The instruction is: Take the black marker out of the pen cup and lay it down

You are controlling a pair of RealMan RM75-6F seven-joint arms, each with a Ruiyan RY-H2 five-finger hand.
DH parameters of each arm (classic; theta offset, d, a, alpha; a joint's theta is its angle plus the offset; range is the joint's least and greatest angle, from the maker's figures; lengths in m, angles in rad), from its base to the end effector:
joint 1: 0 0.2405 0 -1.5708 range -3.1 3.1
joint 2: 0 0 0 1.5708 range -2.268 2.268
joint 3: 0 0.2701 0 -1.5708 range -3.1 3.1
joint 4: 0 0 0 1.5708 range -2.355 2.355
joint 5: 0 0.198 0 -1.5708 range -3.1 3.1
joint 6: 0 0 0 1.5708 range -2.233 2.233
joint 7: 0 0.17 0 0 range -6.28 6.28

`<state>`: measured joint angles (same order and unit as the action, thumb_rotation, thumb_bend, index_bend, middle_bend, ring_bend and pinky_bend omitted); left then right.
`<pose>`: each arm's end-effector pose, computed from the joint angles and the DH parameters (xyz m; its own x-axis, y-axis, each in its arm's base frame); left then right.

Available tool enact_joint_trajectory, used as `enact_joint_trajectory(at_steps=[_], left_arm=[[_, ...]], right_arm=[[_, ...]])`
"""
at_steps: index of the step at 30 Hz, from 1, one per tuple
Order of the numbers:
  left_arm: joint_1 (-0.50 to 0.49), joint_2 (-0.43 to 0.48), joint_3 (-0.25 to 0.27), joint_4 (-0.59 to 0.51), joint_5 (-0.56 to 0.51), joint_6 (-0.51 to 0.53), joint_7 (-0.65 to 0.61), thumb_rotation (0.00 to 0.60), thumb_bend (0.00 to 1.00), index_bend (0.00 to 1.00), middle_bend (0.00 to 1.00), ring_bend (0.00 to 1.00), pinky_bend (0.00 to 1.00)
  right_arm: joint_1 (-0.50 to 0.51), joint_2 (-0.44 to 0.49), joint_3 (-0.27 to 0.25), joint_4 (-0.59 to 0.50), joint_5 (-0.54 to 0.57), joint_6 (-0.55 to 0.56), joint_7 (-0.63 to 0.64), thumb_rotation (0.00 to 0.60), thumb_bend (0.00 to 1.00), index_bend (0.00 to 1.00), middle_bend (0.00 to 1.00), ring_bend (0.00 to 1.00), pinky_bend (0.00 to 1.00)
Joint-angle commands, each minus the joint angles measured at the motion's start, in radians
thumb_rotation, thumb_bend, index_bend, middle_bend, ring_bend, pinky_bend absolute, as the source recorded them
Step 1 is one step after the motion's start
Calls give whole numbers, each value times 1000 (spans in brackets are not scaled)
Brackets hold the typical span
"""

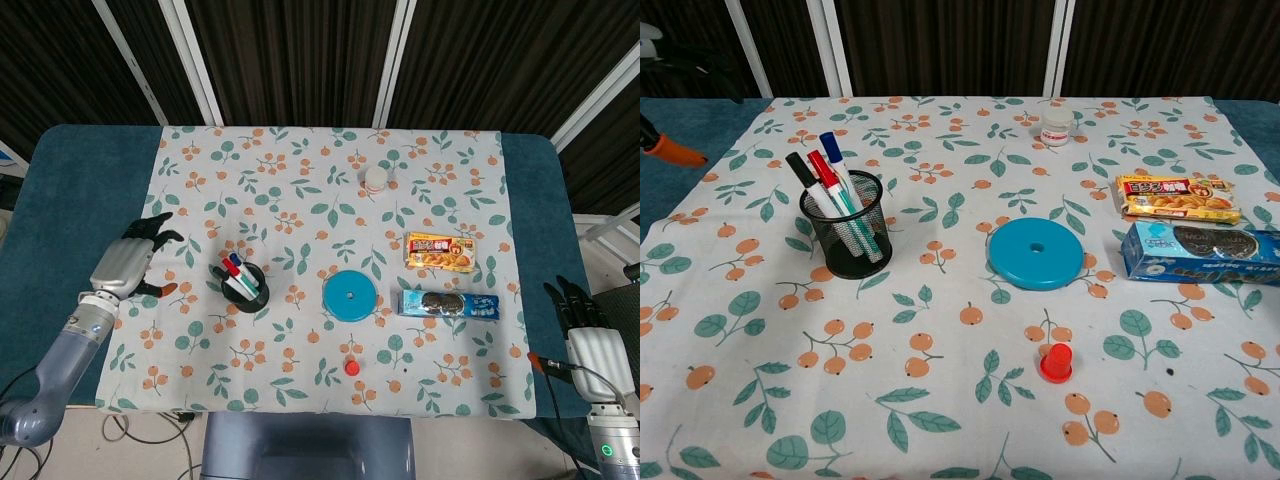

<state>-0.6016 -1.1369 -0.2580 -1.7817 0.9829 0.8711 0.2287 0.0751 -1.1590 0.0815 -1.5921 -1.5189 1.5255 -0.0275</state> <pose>-0.1981 0.3606 0.1047 0.3112 0.3308 0.8909 0.9486 -0.1654 -0.2699 -0.3133 -0.2099 0.1750 0.3998 0.0650 0.9143 -0.9156 -0.0178 0.4016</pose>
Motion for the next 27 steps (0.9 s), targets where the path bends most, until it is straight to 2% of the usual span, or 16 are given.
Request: enact_joint_trajectory(at_steps=[1,13,27], left_arm=[[-52,-22,2,0,-60,-43,29,600,170,285,0,0,0],[-116,-97,33,18,-97,3,67,600,215,384,0,0,0],[-159,-135,61,48,-127,17,92,600,256,428,0,0,0]], right_arm=[[0,1,0,0,1,0,1,600,76,92,7,62,175],[-1,4,0,-2,3,-4,11,600,76,92,7,62,175],[-1,5,-1,-4,7,-8,11,600,75,92,7,62,175]])
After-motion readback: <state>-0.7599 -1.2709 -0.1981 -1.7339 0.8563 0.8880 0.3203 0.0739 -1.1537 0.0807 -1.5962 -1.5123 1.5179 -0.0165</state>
